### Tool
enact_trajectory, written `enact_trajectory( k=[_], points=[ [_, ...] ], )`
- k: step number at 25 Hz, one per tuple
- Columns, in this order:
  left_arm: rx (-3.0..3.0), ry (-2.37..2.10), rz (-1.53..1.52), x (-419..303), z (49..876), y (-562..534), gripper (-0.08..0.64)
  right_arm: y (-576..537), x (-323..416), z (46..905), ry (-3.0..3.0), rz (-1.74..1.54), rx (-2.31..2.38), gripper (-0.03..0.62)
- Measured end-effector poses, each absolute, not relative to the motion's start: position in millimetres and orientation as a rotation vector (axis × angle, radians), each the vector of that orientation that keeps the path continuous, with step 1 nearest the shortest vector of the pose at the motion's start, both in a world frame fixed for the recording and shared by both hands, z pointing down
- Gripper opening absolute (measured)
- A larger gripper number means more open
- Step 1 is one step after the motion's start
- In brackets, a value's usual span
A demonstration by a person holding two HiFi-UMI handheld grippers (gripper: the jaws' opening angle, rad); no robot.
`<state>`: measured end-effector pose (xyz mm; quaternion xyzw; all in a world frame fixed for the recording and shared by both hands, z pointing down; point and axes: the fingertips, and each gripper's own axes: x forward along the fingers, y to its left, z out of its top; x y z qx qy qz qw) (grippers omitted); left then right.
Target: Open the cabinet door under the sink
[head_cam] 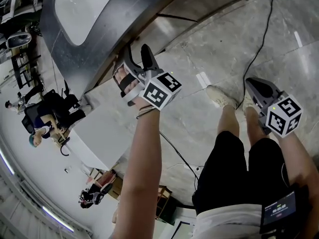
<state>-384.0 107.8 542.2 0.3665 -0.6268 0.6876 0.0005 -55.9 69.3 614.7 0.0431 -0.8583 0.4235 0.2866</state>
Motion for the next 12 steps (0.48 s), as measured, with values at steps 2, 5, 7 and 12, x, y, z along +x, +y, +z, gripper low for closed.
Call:
enact_trajectory(
  k=[2, 5, 7, 12],
  points=[
    [1.120, -1.978, 2.182, -384, 545, 106, 0.270, 71, -53, 616, -2.285, 1.144, 0.120, 0.015],
    [1.071, -1.972, 2.223, -387, 547, 102, 0.279, 75, -52, 617, -2.278, 1.150, 0.113, 0.015],
    [1.067, -1.966, 2.231, -388, 546, 102, 0.279, 78, -51, 618, -2.271, 1.151, 0.107, 0.015],
    [1.138, -1.915, 2.206, -384, 546, 102, 0.278, 82, -47, 623, -2.245, 1.168, 0.112, 0.015]
  ],
)
